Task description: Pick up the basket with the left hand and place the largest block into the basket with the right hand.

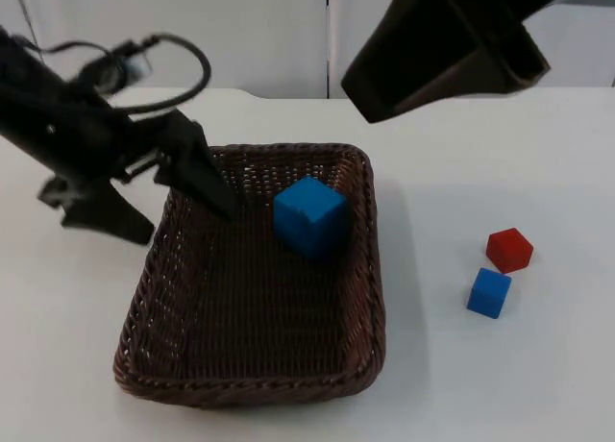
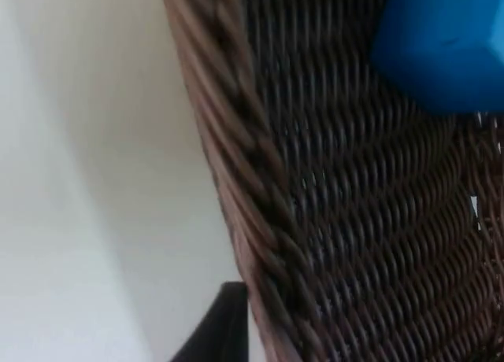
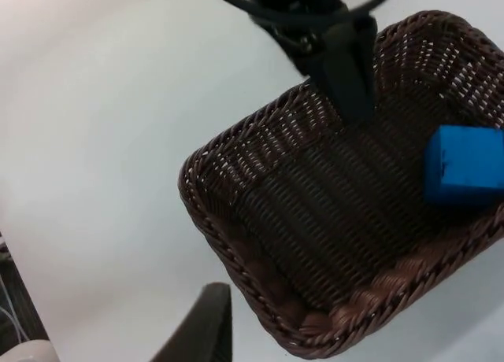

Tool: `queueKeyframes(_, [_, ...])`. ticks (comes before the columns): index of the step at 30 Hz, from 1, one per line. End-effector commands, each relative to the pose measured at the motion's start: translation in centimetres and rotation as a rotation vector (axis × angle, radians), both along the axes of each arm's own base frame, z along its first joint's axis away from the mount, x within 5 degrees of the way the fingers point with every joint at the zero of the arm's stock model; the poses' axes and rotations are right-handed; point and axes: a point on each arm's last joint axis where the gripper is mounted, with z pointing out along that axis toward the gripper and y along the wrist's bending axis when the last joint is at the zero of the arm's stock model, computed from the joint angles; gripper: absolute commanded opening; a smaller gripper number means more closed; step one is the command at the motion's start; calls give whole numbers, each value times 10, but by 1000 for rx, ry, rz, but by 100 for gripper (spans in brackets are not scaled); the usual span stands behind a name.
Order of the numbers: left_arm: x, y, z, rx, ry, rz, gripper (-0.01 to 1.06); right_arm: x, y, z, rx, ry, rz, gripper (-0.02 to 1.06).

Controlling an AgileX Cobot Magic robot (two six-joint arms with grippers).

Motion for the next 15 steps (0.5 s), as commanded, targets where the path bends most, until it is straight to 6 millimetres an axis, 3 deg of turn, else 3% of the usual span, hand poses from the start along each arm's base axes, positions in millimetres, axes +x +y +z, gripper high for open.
queueKeyframes(1, [-1, 4, 16, 33, -49, 1, 96, -2, -3, 6, 30, -26, -6, 105])
queueKeyframes(8, [-10, 13, 59, 138, -153, 51, 96, -7, -9, 19, 78, -72, -10, 105])
queueKeyframes(15, [-26, 16, 85, 153, -230, 67, 96, -14, -16, 30, 124, -114, -14, 105])
